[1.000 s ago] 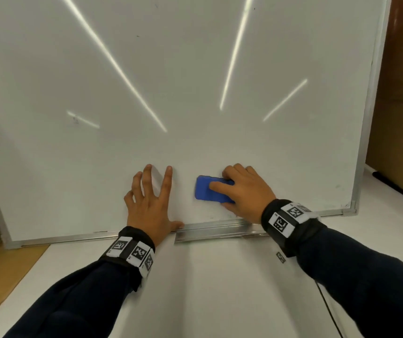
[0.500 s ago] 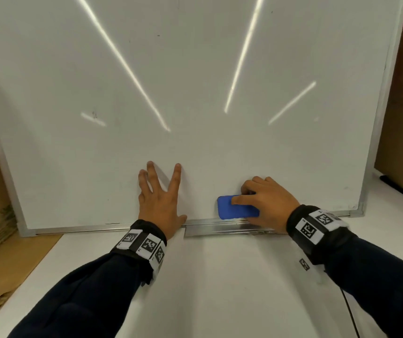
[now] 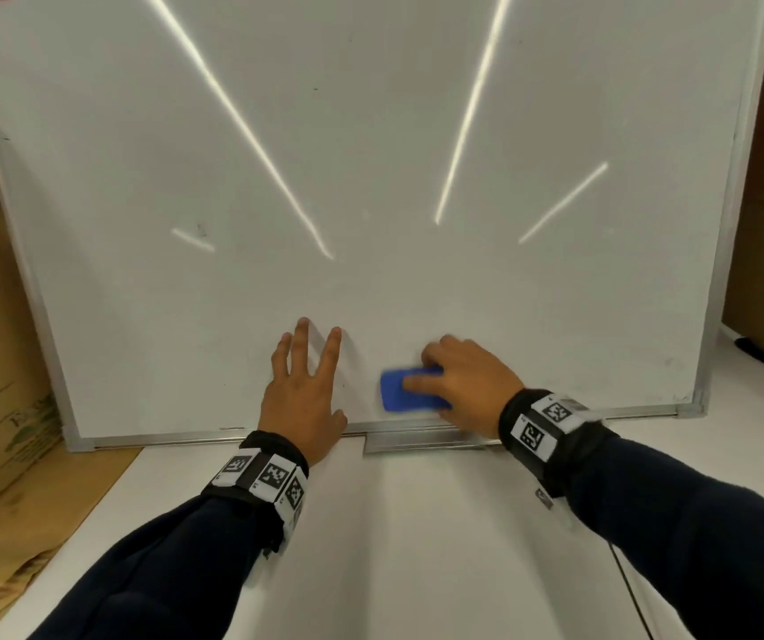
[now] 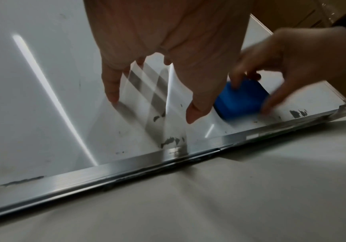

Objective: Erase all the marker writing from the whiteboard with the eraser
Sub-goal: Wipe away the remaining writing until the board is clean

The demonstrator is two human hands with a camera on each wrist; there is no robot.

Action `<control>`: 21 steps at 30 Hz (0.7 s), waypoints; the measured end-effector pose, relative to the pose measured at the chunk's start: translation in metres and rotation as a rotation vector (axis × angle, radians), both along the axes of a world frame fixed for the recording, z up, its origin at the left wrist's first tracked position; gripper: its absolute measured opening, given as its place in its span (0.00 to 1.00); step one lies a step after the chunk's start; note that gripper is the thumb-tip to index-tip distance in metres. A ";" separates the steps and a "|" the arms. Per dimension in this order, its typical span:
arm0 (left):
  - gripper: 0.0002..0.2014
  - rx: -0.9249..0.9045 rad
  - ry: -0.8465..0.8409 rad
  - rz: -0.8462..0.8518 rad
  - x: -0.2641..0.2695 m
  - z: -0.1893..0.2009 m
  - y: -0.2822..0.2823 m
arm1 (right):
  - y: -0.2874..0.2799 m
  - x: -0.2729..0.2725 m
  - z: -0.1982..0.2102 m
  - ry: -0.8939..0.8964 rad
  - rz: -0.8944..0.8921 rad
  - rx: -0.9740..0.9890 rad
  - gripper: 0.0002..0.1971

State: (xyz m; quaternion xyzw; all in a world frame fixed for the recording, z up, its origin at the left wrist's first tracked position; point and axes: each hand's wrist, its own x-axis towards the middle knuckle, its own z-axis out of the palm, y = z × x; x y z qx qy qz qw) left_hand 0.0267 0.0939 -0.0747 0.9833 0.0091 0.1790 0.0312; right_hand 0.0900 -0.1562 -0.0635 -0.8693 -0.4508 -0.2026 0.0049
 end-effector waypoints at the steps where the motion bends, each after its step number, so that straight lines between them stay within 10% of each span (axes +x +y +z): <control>1: 0.56 0.014 0.014 0.009 0.000 0.000 0.000 | -0.001 -0.004 -0.006 0.040 0.007 -0.106 0.28; 7: 0.50 -0.005 0.053 0.095 -0.004 -0.003 -0.027 | -0.026 -0.019 -0.005 0.392 -0.229 -0.164 0.30; 21: 0.31 0.043 0.231 -0.247 -0.018 -0.013 -0.094 | -0.060 -0.034 -0.012 0.545 -0.293 -0.011 0.26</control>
